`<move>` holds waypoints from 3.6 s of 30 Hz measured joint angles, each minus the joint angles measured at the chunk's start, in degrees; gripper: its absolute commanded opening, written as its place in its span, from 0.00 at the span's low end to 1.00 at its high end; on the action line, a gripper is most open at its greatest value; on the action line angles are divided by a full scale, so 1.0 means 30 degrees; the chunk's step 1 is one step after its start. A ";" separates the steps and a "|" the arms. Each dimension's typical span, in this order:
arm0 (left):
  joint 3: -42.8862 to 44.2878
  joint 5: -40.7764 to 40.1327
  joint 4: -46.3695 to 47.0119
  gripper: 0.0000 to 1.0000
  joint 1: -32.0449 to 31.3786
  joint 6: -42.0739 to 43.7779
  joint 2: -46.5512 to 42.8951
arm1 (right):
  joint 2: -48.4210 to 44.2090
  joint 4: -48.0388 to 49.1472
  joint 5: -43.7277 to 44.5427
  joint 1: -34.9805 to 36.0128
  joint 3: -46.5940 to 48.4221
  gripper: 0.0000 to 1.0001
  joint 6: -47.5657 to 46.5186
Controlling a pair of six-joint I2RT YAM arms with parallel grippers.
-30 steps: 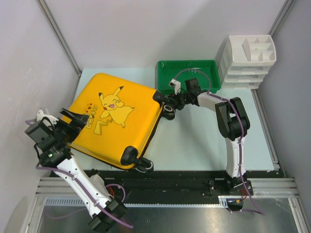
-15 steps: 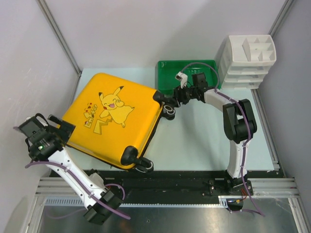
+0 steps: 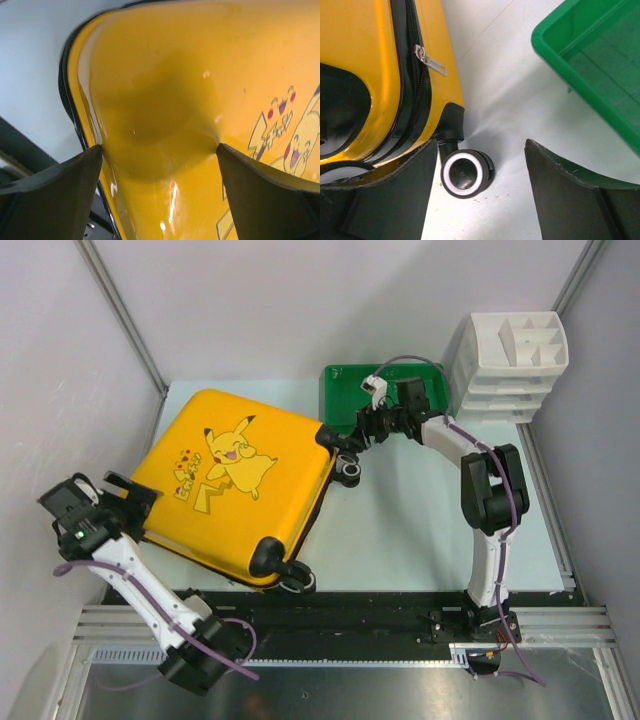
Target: Open, take out, and arrange the luggage
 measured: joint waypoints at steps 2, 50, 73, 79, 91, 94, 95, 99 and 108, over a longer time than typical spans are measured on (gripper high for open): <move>0.0372 0.0066 0.0656 1.00 -0.0029 -0.0255 0.1370 | 0.0000 0.0036 0.0007 -0.0189 0.0117 0.77 0.0000; 0.8422 -0.3767 0.9588 1.00 -1.0061 0.4437 1.2021 | 0.0488 0.1683 -0.0838 0.1443 0.0080 0.75 -0.0991; 0.6637 0.0175 0.6142 0.95 -0.9741 0.7424 0.9996 | -0.2761 0.2310 -0.2652 0.6564 -0.3402 0.72 0.0189; 0.8349 0.0554 0.6827 0.91 -1.1526 0.8743 1.2247 | -0.3847 0.2652 -0.2426 0.4466 -0.3891 0.71 -0.0546; 0.8714 0.0240 0.6594 0.97 -1.6786 1.0914 1.2662 | -0.3198 0.3810 -0.2863 0.5005 -0.4371 0.75 -0.3191; 0.8684 0.1056 0.6324 0.98 -1.5897 1.0863 1.2386 | -0.2674 0.4590 -0.3177 0.5508 -0.4568 0.75 -0.3570; 0.8633 0.1275 0.6171 0.98 -1.5497 1.0797 1.2247 | -0.2492 0.4750 -0.3213 0.5676 -0.4597 0.75 -0.3665; 0.8014 0.2273 0.5486 0.98 -1.2509 1.0251 1.1264 | -0.1945 0.5756 -0.3198 0.6317 -0.5005 0.72 -0.3985; 0.6856 0.2477 0.4918 0.98 -1.1147 0.9836 0.9362 | -0.1792 0.9938 -0.0117 0.7934 -0.7919 0.62 -0.3235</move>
